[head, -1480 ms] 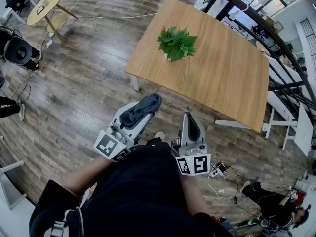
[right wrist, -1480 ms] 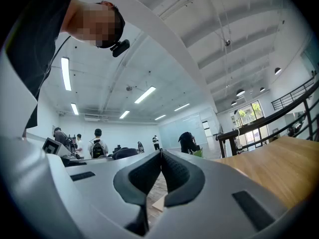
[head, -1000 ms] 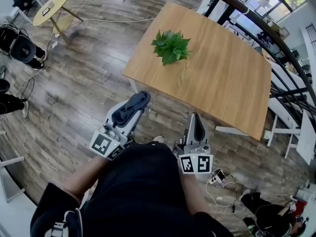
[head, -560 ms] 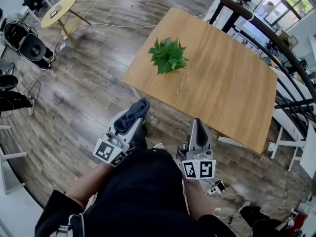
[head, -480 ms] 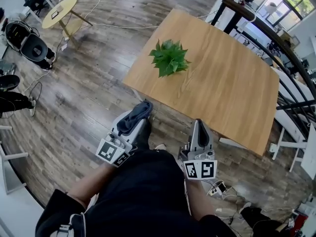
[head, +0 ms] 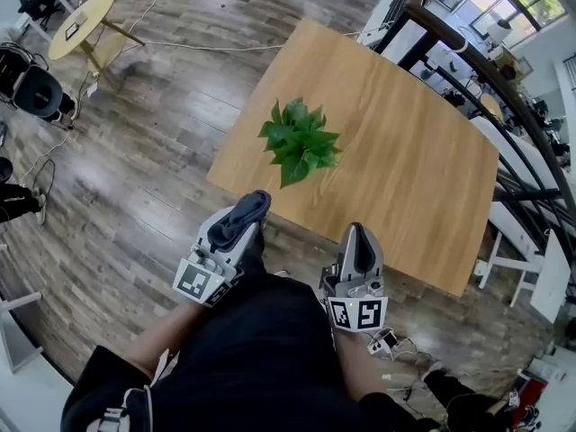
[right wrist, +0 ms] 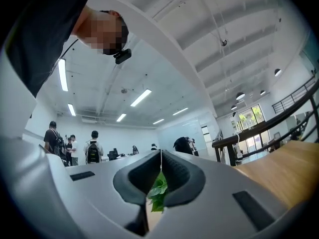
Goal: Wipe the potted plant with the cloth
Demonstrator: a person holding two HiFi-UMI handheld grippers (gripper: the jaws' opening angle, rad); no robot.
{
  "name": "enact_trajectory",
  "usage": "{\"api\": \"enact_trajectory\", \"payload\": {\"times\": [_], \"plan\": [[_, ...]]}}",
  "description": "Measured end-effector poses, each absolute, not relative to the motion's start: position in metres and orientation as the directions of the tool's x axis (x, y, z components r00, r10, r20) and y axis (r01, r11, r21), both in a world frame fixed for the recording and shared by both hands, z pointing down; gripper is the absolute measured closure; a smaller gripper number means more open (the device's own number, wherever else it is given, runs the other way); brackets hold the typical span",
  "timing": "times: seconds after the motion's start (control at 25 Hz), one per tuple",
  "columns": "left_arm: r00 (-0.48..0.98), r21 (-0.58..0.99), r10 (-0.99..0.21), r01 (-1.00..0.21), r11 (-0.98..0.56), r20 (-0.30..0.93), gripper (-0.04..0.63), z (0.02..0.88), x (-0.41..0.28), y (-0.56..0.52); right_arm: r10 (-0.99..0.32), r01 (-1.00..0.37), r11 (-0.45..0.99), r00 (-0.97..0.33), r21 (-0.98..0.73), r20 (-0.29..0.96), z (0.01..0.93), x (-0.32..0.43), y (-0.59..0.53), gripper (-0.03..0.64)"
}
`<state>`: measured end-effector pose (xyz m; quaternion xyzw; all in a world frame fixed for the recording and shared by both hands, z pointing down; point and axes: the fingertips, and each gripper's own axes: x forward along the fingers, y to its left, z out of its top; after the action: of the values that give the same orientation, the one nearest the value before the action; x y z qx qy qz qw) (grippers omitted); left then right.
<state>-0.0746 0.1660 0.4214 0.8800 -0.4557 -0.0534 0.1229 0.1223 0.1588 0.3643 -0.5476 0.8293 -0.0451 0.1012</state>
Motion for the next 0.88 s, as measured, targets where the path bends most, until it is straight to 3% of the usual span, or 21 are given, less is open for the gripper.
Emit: {"api": "enact_trajectory", "payload": {"times": [0.24,0.56,0.88], "plan": [[0.616,0.273,-0.786,-0.767,-0.581,0.059,0.419,0.438,-0.096,0.117,-0.932,-0.925,0.362,-0.357,-0.118,-0.059,0.385,0.111,0.105,0.597],[0.711,0.316,-0.692,-0.689,-0.653,0.122,0.419,0.487,-0.109,0.055,-0.943,-0.953,0.292,-0.3,-0.076,0.146,0.462,0.097,0.063,0.597],[0.684,0.427,-0.71,-0.699,-0.574,0.165,0.419,0.532,-0.125,0.015,-0.925,-0.96,0.277,-0.277,-0.038,0.259,0.505,0.112,0.051,0.595]]}}
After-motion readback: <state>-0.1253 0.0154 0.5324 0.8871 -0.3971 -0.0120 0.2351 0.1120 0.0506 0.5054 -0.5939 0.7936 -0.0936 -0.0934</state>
